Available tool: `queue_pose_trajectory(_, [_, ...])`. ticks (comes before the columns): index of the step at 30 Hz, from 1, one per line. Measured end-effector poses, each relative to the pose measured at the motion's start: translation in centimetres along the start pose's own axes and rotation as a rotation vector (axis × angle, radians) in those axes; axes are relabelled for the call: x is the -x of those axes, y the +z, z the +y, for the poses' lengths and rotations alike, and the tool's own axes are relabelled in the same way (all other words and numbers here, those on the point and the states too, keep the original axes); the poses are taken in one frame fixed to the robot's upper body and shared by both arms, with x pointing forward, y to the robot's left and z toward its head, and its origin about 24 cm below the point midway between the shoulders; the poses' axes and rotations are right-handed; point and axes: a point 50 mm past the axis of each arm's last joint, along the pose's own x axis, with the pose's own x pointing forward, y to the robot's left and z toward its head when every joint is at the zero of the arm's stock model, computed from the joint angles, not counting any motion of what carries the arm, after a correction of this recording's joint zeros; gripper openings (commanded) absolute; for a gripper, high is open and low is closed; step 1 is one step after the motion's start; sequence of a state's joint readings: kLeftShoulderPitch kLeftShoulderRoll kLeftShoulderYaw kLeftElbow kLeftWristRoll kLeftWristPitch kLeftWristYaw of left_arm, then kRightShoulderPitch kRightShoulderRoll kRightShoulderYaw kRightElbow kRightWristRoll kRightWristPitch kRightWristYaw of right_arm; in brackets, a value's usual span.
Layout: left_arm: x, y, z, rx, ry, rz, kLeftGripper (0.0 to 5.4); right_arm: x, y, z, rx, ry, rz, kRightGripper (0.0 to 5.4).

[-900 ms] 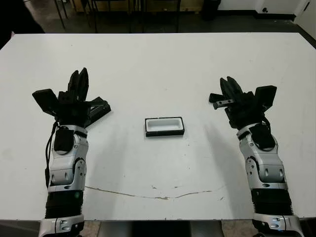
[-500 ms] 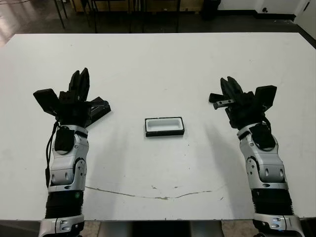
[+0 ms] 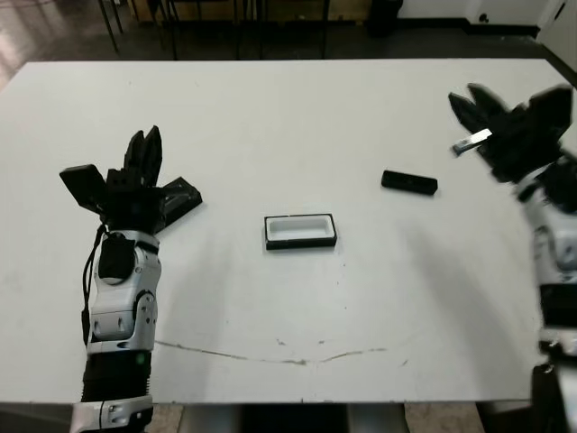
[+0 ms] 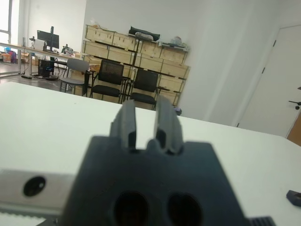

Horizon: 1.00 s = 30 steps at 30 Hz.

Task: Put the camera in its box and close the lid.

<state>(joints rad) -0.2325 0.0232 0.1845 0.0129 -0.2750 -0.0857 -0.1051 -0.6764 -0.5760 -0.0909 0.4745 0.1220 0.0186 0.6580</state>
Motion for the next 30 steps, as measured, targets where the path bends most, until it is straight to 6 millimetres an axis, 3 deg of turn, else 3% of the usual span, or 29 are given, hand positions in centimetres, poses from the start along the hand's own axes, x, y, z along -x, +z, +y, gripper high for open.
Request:
queue_pose_trajectory(10, [0.0,0.0,0.0,-0.001,0.006,0.000,0.00,-1.1,-1.7,-0.5,0.081,0.476,0.362,3.81])
queue_pose_trajectory(17, [0.0,0.0,-0.1,-0.003,0.003,0.001,0.00,-1.1,-2.6,0.2,0.160,0.662,0.488,5.38])
queue_pose_trajectory(30, [0.0,-0.1,-0.1,-0.009,0.001,0.005,0.00,-0.6,-4.7,1.1,0.126,0.706,0.577,5.38])
